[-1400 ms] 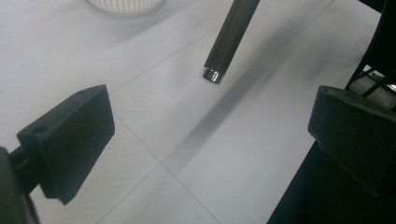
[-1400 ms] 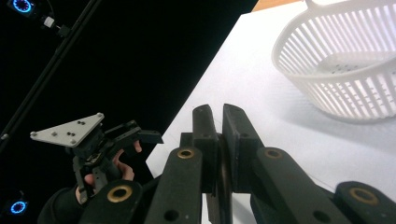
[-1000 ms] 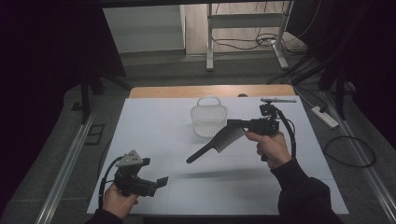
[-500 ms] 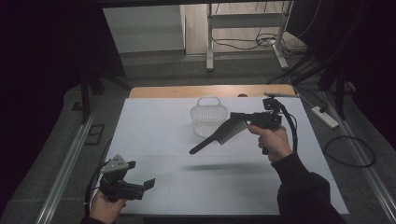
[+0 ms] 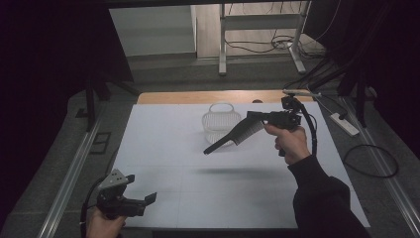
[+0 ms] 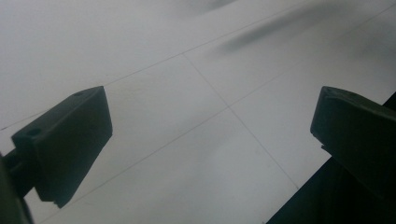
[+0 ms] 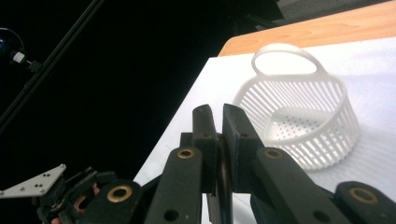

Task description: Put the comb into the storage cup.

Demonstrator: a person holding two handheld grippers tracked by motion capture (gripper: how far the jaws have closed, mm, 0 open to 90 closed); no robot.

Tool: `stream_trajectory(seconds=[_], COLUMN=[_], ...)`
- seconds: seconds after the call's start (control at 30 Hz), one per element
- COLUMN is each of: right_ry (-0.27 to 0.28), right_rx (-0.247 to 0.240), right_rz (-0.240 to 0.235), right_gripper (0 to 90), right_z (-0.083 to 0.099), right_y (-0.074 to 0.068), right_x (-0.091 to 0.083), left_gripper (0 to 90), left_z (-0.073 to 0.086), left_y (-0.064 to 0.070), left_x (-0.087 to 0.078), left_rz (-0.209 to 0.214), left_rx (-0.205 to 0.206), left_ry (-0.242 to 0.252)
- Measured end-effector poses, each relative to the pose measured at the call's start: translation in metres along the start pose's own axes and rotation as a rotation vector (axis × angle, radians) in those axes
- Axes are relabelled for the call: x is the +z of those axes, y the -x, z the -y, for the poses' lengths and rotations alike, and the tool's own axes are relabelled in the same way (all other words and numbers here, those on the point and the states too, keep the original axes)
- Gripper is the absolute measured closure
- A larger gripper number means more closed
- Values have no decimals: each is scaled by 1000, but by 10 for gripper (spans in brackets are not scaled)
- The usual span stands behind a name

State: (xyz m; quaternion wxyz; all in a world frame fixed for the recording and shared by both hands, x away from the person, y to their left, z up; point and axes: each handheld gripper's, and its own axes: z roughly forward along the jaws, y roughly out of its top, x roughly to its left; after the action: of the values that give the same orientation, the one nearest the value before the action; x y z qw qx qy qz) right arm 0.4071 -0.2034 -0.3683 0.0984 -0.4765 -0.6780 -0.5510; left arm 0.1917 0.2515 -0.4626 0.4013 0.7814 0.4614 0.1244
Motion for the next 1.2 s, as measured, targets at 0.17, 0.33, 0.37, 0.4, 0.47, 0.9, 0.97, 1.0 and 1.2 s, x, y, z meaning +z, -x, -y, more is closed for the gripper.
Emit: stream_trajectory(seconds=[0.17, 0.33, 0.37, 0.4, 0.47, 0.9, 0.97, 1.0, 1.2], right_ry=[14, 23, 27, 26, 30, 55, 60, 62, 71], right_rx=[5, 7, 10, 7, 7, 6, 4, 3, -11], right_rz=[8, 12, 14, 17, 20, 52, 54, 56, 86], right_gripper=[841, 841, 841, 841, 840, 841, 840, 841, 840], right_z=[-8, -15, -16, -18, -21, -35, -37, -38, -46], right_y=[-1, -2, -3, -3, -3, -3, -3, -3, -3], right_x=[1, 2, 2, 3, 3, 5, 5, 5, 7], left_gripper=[0, 0, 0, 0, 0, 0, 0, 0, 0], left_z=[4, 5, 5, 5, 5, 6, 6, 6, 5], left_y=[-1, -2, -1, -1, 0, 1, 1, 0, 1], left_x=[-4, -6, -6, -7, -7, -8, -8, -8, -7], left_rz=[-2, 1, 0, -2, -8, -9, -9, -7, -5], left_rx=[-11, -19, -17, -15, -14, -10, -10, -12, -6], left_ry=[2, 7, 6, 6, 3, -4, -4, -6, -24])
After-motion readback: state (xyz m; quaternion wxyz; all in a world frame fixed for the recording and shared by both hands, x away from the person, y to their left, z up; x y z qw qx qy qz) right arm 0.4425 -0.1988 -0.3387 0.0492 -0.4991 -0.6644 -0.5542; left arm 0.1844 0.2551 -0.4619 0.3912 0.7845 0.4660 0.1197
